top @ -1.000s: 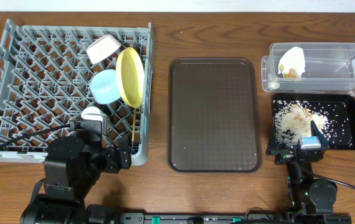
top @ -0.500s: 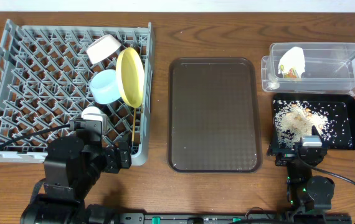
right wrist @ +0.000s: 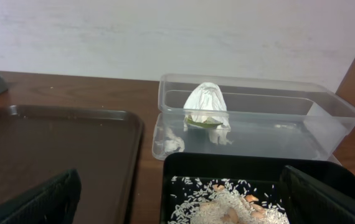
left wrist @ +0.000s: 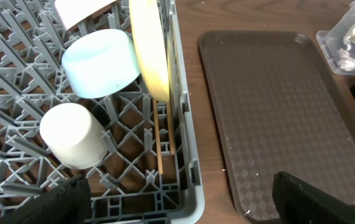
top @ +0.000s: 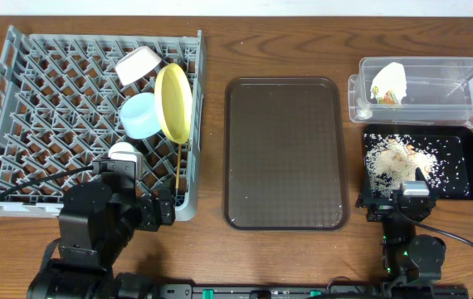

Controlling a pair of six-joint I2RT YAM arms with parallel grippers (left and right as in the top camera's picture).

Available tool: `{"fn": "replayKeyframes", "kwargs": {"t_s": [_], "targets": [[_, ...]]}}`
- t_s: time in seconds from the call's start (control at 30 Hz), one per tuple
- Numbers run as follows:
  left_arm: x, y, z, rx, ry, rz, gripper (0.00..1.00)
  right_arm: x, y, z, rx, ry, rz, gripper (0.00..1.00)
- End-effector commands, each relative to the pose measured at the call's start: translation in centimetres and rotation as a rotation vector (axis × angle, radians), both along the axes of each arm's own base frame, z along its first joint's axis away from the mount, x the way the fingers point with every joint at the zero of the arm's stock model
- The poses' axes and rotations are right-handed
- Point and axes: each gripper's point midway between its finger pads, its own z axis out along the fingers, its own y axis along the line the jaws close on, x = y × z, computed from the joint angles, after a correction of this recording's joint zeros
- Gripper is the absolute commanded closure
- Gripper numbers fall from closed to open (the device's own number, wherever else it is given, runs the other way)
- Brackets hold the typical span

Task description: Sort waste into correct bins and load items into the dishwasher rack

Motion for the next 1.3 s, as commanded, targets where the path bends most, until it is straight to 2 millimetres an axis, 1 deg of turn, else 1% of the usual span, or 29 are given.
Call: {"fn": "replayKeyframes", "kwargs": {"t_s": [0.0, 0.17, 0.23, 0.3, 0.37, 0.43, 0.6, 0.73, 0.87, 0.97, 1.07, 1.17, 1.23, 1.27], "targets": [[0.0, 0.2, -0.1, 0.015, -0.002, 0.004, 0.06, 0.0, -0.2, -0.1, 0.016, 0.002, -0.013, 0.01], [0.0, 0.2, -0.1, 0.015, -0.002, 0.004, 0.06, 0.0, -0.2, -0.1, 0.016, 0.002, -0.013, 0.01], [-0.4, 0.5, -0.7, 0.033, 0.023, 0.007, 0.06, 0.0, -0.2, -0.1, 0.016, 0.002, -0.013, 0.01], [-0.2, 0.7, -0.8, 0.045, 0.009, 0.017, 0.06, 0.0, -0.2, -0.1, 0.016, 0.002, -0.013, 0.01], [0.4, 1.1, -0.6, 0.053, -0.05, 0.028, 0.06, 0.0, -0.2, -0.1, 0.016, 0.002, -0.013, 0.01], [1.0, 1.6, -1.0, 0.052, -0.122, 0.048, 0.06, 0.0, -0.2, -0.1, 0.016, 0.002, -0.013, 0.01], [1.7, 2.0, -4.0, 0.026, -0.281, 0.077, 0.05, 0.0, -0.2, -0.1, 0.016, 0.002, -0.013, 0.01], [2.4, 2.0, -5.5, 0.007, -0.444, 0.084, 0.06, 0.0, -0.2, -0.1, 0.016, 0.002, -0.013, 0.01], [3.1, 2.3, -5.8, -0.005, -0.577, 0.102, 0.06, 0.0, -0.2, -0.1, 0.016, 0.002, -0.013, 0.01], [3.7, 3.1, -5.8, 0.001, -0.656, 0.146, 0.06, 0.0, -0.2, -0.1, 0.016, 0.002, -0.013, 0.01], [3.9, 3.8, -6.4, 0.016, -0.657, 0.188, 0.05, 0.0, -0.2, -0.1, 0.016, 0.002, -0.013, 0.01], [3.9, 4.2, -8.1, 0.032, -0.589, 0.206, 0.06, 0.0, -0.2, -0.1, 0.016, 0.002, -0.013, 0.01], [3.7, 4.2, -9.8, -0.009, -0.514, 0.224, 0.05, 0.0, -0.2, -0.1, 0.016, 0.002, -0.013, 0.01], [3.7, 4.2, -10.0, -0.031, -0.502, 0.235, 0.06, 0.0, -0.2, -0.1, 0.016, 0.002, -0.013, 0.01]]}}
